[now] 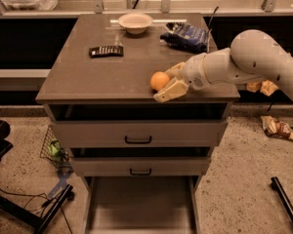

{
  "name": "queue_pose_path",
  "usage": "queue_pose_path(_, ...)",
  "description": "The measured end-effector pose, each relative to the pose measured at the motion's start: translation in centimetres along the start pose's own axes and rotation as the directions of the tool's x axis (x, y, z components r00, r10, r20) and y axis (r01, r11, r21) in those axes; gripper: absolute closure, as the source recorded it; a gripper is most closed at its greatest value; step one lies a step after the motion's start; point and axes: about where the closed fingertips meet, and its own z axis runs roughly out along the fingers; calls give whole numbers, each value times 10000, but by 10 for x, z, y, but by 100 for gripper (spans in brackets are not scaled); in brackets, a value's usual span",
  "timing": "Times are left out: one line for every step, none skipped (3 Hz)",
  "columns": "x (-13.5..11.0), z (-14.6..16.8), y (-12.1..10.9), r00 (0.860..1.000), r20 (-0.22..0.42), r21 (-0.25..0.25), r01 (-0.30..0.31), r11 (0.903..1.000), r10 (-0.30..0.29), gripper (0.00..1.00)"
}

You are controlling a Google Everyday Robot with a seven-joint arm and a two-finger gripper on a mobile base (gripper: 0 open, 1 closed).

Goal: Place orange into bottom drawer

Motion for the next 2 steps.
queue_pose_path(0,1,1,10000,3,-19,3,10000,-3,100)
queue_pose_path(-1,1,1,10000,3,-20,4,10000,-4,100)
